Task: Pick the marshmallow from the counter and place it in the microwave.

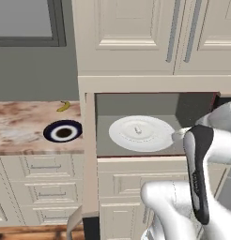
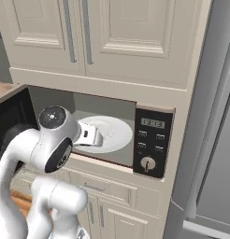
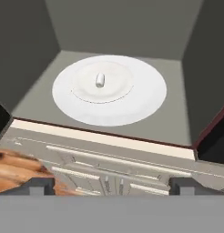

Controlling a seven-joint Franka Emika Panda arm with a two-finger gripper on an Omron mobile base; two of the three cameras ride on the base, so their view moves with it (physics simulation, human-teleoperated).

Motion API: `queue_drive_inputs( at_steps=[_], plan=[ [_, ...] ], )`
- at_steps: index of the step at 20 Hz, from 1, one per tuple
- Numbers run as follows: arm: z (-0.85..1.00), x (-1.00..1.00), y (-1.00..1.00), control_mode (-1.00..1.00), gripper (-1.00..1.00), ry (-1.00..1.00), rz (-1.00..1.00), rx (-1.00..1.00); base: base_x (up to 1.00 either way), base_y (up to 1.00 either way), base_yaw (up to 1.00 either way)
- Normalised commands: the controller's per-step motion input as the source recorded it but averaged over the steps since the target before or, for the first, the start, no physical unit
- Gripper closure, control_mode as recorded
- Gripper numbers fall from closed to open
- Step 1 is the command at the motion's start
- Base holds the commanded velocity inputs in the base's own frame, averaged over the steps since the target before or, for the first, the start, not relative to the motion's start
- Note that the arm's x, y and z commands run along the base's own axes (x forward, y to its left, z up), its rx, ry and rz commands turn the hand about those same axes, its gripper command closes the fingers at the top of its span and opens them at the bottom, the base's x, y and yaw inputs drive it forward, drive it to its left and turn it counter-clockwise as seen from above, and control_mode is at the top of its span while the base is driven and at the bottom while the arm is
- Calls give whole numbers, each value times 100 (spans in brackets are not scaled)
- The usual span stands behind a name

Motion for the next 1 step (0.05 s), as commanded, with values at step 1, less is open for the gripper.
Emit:
queue_drive_inputs(
  at_steps=[1],
  plan=[
    [-3,-100,24,-100,-100,-5,0,8,0,0,0]
  ],
)
